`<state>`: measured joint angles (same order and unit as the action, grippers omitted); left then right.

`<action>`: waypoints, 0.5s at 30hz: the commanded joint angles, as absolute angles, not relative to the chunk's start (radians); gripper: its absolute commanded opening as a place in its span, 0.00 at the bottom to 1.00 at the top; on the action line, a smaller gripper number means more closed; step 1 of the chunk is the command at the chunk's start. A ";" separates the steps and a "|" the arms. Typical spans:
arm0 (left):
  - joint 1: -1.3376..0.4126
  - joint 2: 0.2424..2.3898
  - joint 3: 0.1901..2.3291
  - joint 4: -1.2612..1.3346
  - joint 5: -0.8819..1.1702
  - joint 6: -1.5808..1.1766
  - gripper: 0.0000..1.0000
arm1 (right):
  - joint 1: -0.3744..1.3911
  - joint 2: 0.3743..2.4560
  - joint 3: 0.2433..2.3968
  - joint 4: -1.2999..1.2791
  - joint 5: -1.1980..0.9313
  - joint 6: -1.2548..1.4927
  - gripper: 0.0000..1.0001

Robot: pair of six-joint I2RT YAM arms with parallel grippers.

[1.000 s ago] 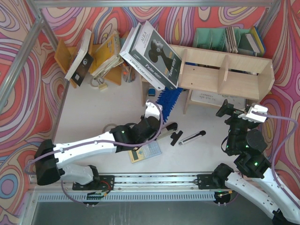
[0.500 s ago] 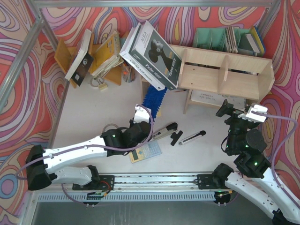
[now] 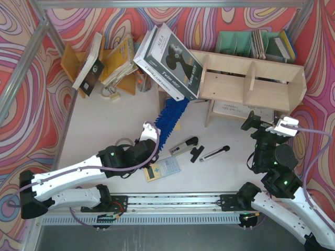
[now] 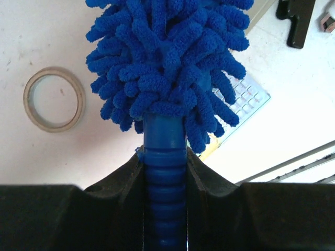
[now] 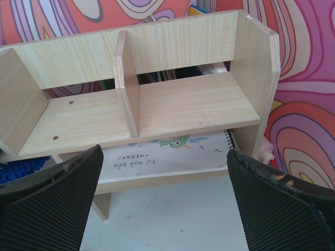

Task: Dust the bookshelf with a duster

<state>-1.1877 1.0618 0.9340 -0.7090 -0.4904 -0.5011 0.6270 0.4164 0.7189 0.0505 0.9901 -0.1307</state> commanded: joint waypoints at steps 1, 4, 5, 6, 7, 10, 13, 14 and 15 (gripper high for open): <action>-1.184 0.998 0.933 -0.789 -0.519 -0.526 0.00 | 0.620 0.415 0.723 0.054 0.995 -0.131 0.90; -1.184 0.964 0.913 -0.801 -0.506 -0.558 0.00 | 0.620 0.420 0.742 0.031 1.001 -0.097 0.89; -1.187 0.951 0.909 -0.806 -0.502 -0.568 0.00 | 0.620 0.428 0.758 0.006 1.000 -0.075 0.90; -1.192 0.939 0.906 -0.813 -0.501 -0.576 0.00 | 0.620 0.439 0.772 -0.007 1.000 -0.061 0.90; -1.196 0.926 0.903 -0.821 -0.495 -0.580 0.00 | 0.620 0.456 0.791 -0.034 1.004 -0.029 0.89; -1.224 0.883 0.913 -0.847 -0.475 -0.589 0.00 | 0.621 0.517 0.870 -0.154 1.003 0.107 0.89; -1.275 0.834 0.931 -0.886 -0.477 -0.602 0.00 | 0.620 0.581 0.914 -0.225 0.988 0.206 0.90; -1.292 0.820 0.937 -0.903 -0.474 -0.607 0.00 | 0.620 0.604 0.927 -0.248 0.987 0.239 0.90; -1.308 0.806 0.943 -0.922 -0.470 -0.612 0.00 | 0.620 0.623 0.940 -0.268 0.981 0.269 0.90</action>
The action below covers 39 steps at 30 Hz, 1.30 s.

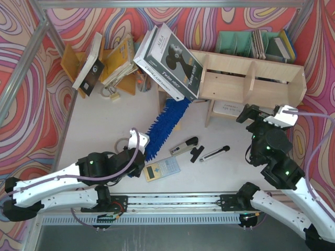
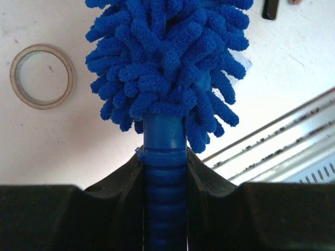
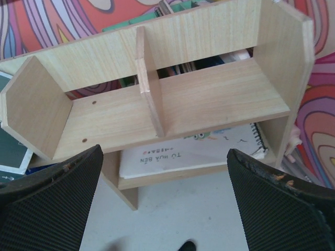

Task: Dust the bookshelf with a duster

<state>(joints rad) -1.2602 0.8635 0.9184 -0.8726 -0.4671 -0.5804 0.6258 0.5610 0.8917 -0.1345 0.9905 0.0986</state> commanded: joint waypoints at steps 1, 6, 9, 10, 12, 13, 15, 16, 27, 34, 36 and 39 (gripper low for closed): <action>-1.325 0.799 0.948 -0.938 -0.462 -0.617 0.00 | 0.620 0.638 0.952 -0.287 0.975 0.297 0.90; -1.445 0.792 0.971 -1.036 -0.488 -0.670 0.00 | 0.620 0.680 0.998 -0.339 0.942 0.390 0.90; -1.562 0.786 0.982 -1.089 -0.572 -0.730 0.00 | 0.620 0.702 1.020 -0.352 0.939 0.413 0.90; -1.599 0.783 0.986 -1.104 -0.597 -0.750 0.00 | 0.620 0.709 1.026 -0.354 0.939 0.419 0.90; -1.671 0.782 0.994 -1.133 -0.639 -0.785 0.00 | 0.620 0.724 1.034 -0.360 0.938 0.434 0.90; -1.710 0.784 0.997 -1.143 -0.657 -0.799 0.00 | 0.620 0.731 1.038 -0.362 0.939 0.442 0.90; -1.799 0.796 1.007 -1.163 -0.701 -0.825 0.00 | 0.620 0.745 1.047 -0.369 0.937 0.459 0.90; -1.843 0.805 1.013 -1.171 -0.724 -0.836 0.00 | 0.621 0.751 1.052 -0.370 0.937 0.463 0.90; -2.038 0.855 1.122 -1.171 -0.995 -0.803 0.00 | 0.620 0.792 1.116 -0.415 0.933 0.510 0.90; -2.036 0.839 1.206 -0.989 -1.209 -0.556 0.00 | 0.620 0.771 1.126 -0.436 0.932 0.516 0.90; -2.036 0.819 1.223 -0.970 -1.272 -0.530 0.00 | 0.620 0.764 1.120 -0.436 0.932 0.516 0.90; -2.035 0.778 1.233 -0.930 -1.357 -0.498 0.00 | 0.620 0.767 1.113 -0.426 0.931 0.493 0.90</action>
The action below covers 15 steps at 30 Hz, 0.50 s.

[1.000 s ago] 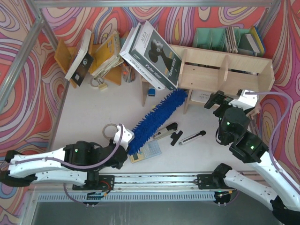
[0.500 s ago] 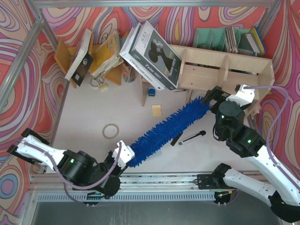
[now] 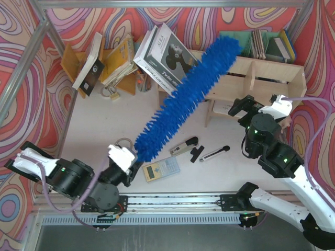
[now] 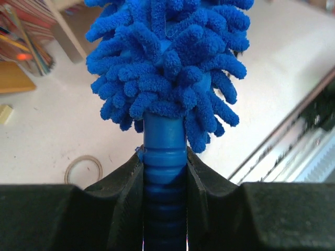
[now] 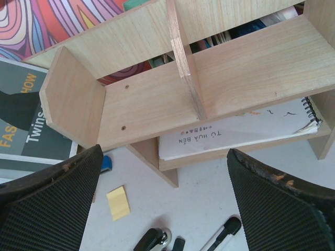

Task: Dust the bookshelf with a duster

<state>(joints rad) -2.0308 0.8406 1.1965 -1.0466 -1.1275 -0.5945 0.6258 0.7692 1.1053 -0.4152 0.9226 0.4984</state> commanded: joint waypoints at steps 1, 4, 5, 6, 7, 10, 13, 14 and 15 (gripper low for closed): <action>-2.035 0.766 1.227 -0.896 -1.375 -0.463 0.00 | 0.620 0.771 1.110 -0.424 0.933 0.486 0.90; -2.028 0.733 1.201 -0.760 -1.414 -0.345 0.00 | 0.620 0.773 1.094 -0.399 0.939 0.459 0.91; -2.022 0.726 1.191 -0.717 -1.417 -0.297 0.00 | 0.620 0.772 1.085 -0.379 0.938 0.445 0.91; -2.012 0.721 1.181 -0.640 -1.419 -0.256 0.00 | 0.620 0.771 1.073 -0.351 0.937 0.422 0.92; -1.996 0.719 1.169 -0.582 -1.420 -0.209 0.00 | 0.620 0.768 1.065 -0.332 0.938 0.403 0.92; -1.894 0.731 1.142 -0.504 -1.336 -0.134 0.00 | 0.620 0.766 1.042 -0.258 0.942 0.322 0.93; -1.701 0.794 1.182 -0.589 -1.172 -0.180 0.00 | 0.620 0.770 1.029 -0.187 0.941 0.227 0.93; -1.627 0.829 1.203 -0.621 -1.100 -0.203 0.00 | 0.620 0.773 1.028 -0.166 0.940 0.194 0.93; -1.556 0.857 1.222 -0.643 -1.026 -0.221 0.00 | 0.620 0.779 1.029 -0.147 0.940 0.160 0.94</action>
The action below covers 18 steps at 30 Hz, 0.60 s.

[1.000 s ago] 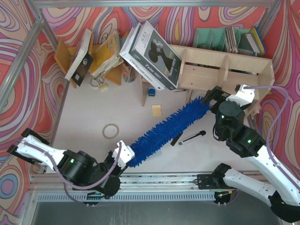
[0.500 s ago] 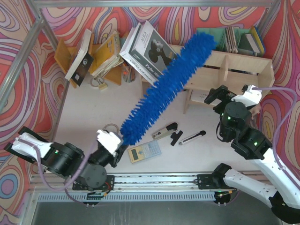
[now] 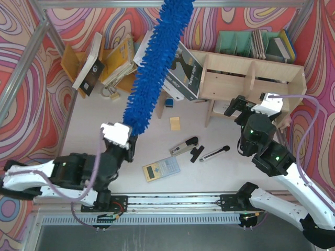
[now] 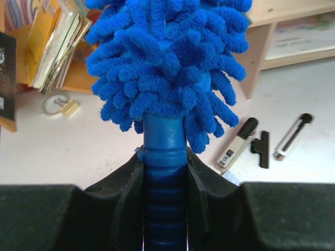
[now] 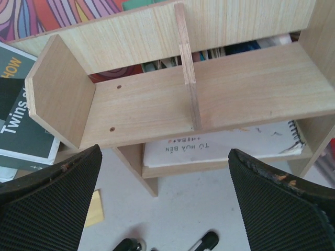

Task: Dust the bookshelf with a duster

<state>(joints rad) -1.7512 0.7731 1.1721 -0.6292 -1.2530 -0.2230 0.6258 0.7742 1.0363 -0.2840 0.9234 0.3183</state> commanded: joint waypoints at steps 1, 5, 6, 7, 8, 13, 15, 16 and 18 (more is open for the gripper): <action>-1.499 0.887 1.236 -0.650 -0.967 -0.224 0.00 | 0.620 0.781 1.030 -0.131 0.941 0.117 0.94; -1.444 0.980 1.273 -0.590 -0.944 -0.116 0.00 | 0.620 0.774 1.021 -0.073 0.949 0.007 0.96; -1.438 0.996 1.283 -0.577 -0.952 -0.097 0.00 | 0.620 0.766 1.012 -0.056 0.951 -0.014 0.96; -1.430 1.008 1.288 -0.561 -0.952 -0.080 0.00 | 0.620 0.755 0.999 -0.036 0.952 -0.036 0.96; -1.418 1.015 1.284 -0.533 -0.945 -0.063 0.00 | 0.620 0.743 0.984 -0.016 0.955 -0.055 0.97; -1.387 1.067 1.299 -0.485 -0.927 -0.047 0.00 | 0.620 0.698 0.903 0.073 0.958 -0.125 0.97; -1.380 1.098 1.309 -0.483 -0.928 -0.047 0.00 | 0.619 0.691 0.886 0.091 0.956 -0.135 0.97; -1.376 1.111 1.317 -0.485 -0.928 -0.054 0.00 | 0.620 0.689 0.883 0.096 0.955 -0.138 0.97; -1.353 1.134 1.336 -0.510 -0.928 -0.080 0.00 | 0.619 0.689 0.880 0.094 0.951 -0.138 0.97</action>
